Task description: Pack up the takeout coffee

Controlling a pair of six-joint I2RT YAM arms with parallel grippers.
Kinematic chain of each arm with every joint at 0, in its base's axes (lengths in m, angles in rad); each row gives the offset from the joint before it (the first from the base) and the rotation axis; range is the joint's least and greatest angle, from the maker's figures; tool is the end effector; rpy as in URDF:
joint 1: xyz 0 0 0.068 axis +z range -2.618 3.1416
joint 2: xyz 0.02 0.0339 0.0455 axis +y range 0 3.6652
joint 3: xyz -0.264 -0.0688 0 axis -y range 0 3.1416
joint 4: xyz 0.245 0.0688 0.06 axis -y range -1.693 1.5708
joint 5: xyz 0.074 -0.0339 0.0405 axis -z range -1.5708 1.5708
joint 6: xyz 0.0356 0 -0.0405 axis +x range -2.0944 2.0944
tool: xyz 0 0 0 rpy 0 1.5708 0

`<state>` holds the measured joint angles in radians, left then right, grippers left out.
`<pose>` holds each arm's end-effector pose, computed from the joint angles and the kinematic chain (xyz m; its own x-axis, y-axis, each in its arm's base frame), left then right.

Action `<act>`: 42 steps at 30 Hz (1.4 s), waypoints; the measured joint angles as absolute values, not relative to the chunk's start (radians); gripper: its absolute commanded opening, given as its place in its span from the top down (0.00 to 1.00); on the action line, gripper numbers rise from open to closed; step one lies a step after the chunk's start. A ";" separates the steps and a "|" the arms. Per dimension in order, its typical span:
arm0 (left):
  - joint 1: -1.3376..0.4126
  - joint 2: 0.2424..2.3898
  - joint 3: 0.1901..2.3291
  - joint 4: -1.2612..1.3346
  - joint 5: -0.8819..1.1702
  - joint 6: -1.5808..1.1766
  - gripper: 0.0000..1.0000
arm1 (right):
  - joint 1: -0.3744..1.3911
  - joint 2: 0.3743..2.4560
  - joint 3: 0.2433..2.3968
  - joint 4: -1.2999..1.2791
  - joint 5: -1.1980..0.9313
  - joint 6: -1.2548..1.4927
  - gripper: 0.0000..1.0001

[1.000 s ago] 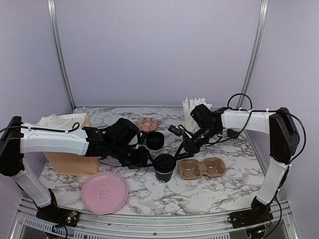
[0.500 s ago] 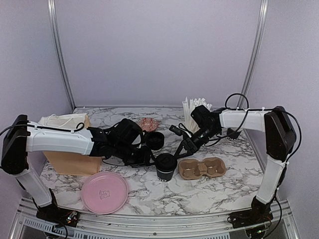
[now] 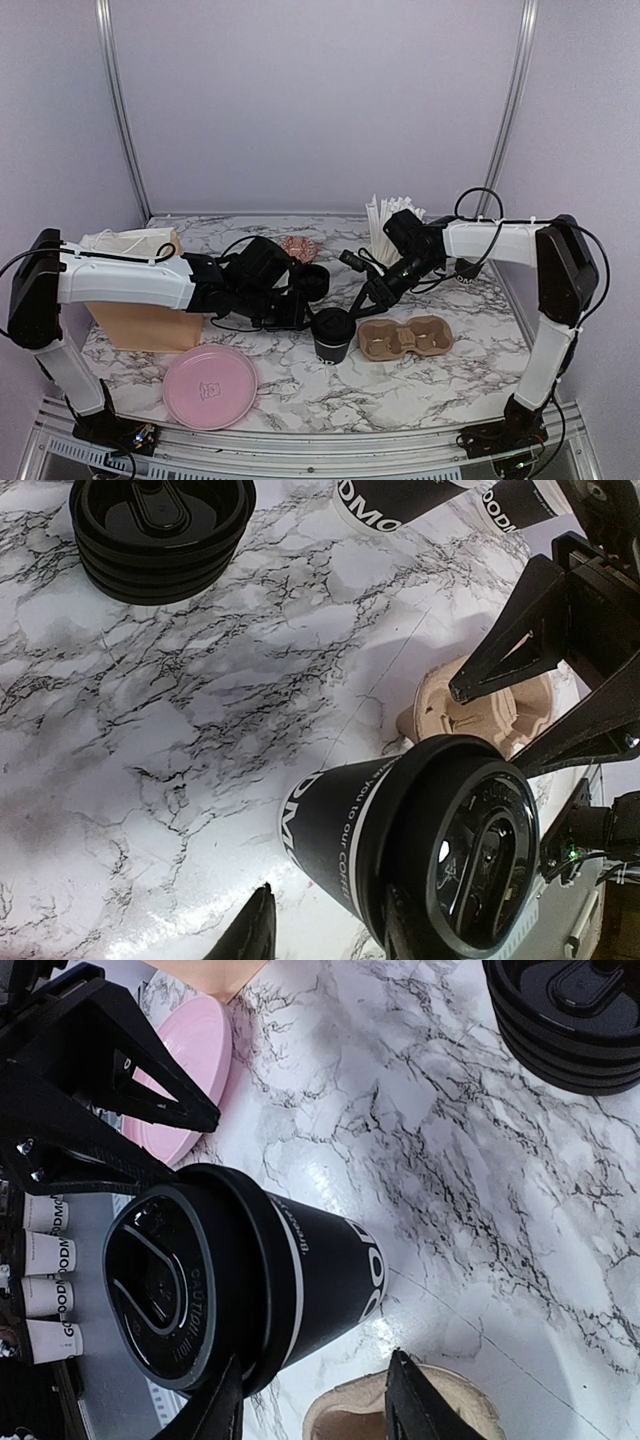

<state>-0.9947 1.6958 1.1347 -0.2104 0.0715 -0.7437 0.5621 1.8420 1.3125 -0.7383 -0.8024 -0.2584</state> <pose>0.1999 -0.3123 0.2195 -0.8647 0.0915 -0.4939 0.3790 0.7641 -0.5220 0.2926 0.2146 0.2016 -0.6397 -0.6128 -0.4638 -0.7400 0.3280 0.5872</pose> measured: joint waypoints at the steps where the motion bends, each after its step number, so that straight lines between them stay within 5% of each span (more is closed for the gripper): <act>1: -0.998 1.696 1.139 -0.213 0.063 -0.740 0.63 | 0.562 1.840 1.311 -0.736 -0.801 -0.261 0.52; 13: -1.030 1.700 1.241 -0.344 -0.040 -0.655 0.56 | 0.564 1.732 1.299 -0.752 -0.723 -0.333 0.38; 22: -1.037 1.678 1.293 -0.366 -0.069 -0.601 0.46 | 0.564 1.610 1.253 -0.764 -0.713 -0.378 0.38; 42: -1.068 1.644 1.252 -0.364 -0.046 -0.552 0.47 | 0.564 1.615 1.150 -0.777 -0.722 -0.444 0.43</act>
